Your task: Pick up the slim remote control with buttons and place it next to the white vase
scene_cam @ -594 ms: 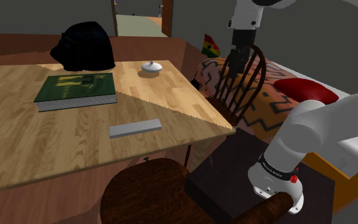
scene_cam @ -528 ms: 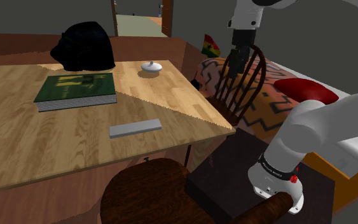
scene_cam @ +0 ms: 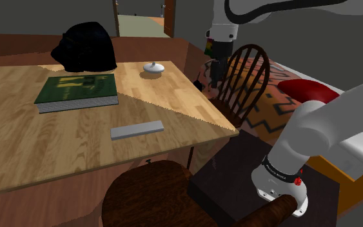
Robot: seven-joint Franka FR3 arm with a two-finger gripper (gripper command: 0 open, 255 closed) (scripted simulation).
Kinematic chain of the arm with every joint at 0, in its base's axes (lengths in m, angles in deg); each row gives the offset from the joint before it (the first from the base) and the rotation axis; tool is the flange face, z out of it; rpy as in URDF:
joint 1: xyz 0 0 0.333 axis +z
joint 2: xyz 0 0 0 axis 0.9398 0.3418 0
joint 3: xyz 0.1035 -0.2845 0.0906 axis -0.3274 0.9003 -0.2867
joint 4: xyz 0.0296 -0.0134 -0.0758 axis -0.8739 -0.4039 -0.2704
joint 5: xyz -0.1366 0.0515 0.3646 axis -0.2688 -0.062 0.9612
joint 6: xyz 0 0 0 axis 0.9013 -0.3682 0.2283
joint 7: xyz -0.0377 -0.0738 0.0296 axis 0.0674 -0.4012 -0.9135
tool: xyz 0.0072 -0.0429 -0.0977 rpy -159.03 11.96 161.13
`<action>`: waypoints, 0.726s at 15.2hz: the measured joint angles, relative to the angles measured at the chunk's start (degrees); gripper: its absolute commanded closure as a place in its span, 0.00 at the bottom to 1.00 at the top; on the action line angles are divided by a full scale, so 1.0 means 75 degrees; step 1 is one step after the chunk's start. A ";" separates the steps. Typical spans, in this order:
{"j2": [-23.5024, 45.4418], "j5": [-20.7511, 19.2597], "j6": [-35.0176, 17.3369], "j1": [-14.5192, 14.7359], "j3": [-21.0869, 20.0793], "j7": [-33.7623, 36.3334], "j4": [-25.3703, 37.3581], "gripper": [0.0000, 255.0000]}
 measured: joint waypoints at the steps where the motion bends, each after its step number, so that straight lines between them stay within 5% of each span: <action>1: 0.0213 0.0022 -0.0212 0.0082 -0.0068 -0.0064 0.0042 0.00; 11: 0.2377 0.0073 -0.2151 0.0829 -0.0828 -0.0591 0.0685 0.00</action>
